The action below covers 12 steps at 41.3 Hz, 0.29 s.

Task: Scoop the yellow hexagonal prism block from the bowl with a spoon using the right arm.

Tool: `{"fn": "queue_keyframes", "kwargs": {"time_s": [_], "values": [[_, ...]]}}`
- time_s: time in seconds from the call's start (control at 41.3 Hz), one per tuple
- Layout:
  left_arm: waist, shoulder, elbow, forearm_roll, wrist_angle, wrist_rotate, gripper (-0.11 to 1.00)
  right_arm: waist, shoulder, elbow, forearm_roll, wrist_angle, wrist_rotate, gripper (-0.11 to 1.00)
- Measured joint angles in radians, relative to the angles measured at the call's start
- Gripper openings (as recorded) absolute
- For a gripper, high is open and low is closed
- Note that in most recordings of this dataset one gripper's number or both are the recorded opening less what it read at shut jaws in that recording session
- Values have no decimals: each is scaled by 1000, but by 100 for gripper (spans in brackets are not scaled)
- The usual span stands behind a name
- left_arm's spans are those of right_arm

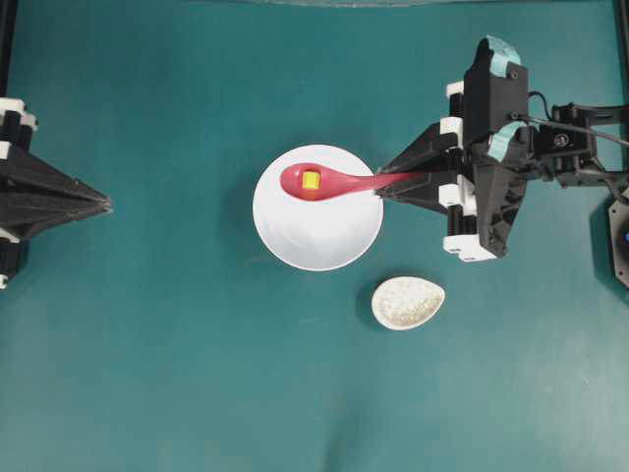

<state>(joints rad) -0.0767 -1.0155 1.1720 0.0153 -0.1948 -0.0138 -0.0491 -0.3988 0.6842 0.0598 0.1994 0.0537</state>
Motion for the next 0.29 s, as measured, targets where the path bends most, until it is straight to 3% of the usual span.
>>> {"fn": "queue_keyframes", "kwargs": {"time_s": [0.291], "values": [[2,-29,-6,0,31,2,7,0,-2,2,-2,-2,2,22]]}}
